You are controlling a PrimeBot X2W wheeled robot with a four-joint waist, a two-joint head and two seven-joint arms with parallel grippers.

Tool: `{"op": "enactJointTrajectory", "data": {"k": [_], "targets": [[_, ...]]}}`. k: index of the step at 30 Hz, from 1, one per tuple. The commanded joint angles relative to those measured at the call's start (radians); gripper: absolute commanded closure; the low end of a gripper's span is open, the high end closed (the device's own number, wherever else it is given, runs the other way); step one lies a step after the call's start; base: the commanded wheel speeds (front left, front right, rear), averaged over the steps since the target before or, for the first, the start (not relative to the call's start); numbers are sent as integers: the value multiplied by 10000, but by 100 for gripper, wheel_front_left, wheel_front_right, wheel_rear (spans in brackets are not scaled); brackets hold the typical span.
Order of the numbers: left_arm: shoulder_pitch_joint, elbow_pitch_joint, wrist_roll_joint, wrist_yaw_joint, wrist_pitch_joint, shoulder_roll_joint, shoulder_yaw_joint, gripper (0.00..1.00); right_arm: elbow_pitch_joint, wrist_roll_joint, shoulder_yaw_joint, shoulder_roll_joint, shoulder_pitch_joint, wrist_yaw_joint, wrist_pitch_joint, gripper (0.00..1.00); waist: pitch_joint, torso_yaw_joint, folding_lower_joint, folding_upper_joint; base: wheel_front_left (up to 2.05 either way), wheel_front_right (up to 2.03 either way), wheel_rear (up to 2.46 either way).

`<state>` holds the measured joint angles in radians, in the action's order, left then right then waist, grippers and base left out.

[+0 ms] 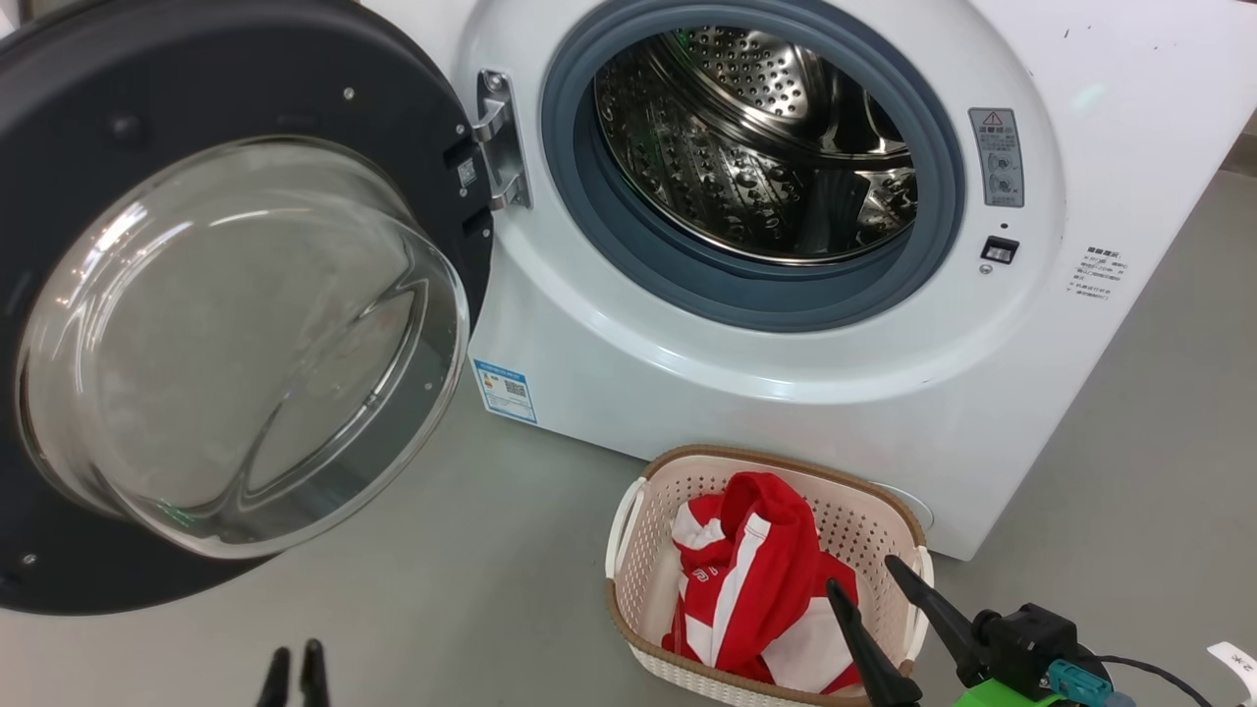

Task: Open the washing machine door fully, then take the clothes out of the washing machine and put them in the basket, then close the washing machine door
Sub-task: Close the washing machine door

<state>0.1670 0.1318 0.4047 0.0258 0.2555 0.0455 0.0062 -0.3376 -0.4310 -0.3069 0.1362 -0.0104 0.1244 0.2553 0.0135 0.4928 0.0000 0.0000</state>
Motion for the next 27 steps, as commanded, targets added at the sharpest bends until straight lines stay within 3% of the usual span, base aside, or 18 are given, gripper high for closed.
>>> {"op": "enactJointTrajectory", "data": {"k": [1, 7, 17, 22, 27], "targets": [[-326, -327, 131, -137, 63, 47, 354, 100, 199, -17, -181, 107, -427, 63, 65, 0, -1, -2, 0, 0, 0, 0, 0], [-768, -1075, 136, -400, 63, 47, 966, 100, 219, 8, -117, 54, -381, 63, 65, 0, 14, 2, 0, 0, 0, 0, 0], [-3473, -3460, -487, -1378, 63, 143, 3667, 100, 288, 84, 184, 14, -303, 63, 65, 0, 218, 38, 0, 0, 0, 0, 0], [-5258, -2829, 268, -1537, 63, 1032, 4650, 100, 373, 162, 374, -124, -214, 63, 65, 0, 271, 23, 0, 0, 0, 0, 0], [-6724, -1337, 1456, -1559, 63, 2131, 5185, 100, 489, 243, 631, -215, -73, 63, 65, 0, 421, 69, 0, 0, 0, 0, 0]]}}
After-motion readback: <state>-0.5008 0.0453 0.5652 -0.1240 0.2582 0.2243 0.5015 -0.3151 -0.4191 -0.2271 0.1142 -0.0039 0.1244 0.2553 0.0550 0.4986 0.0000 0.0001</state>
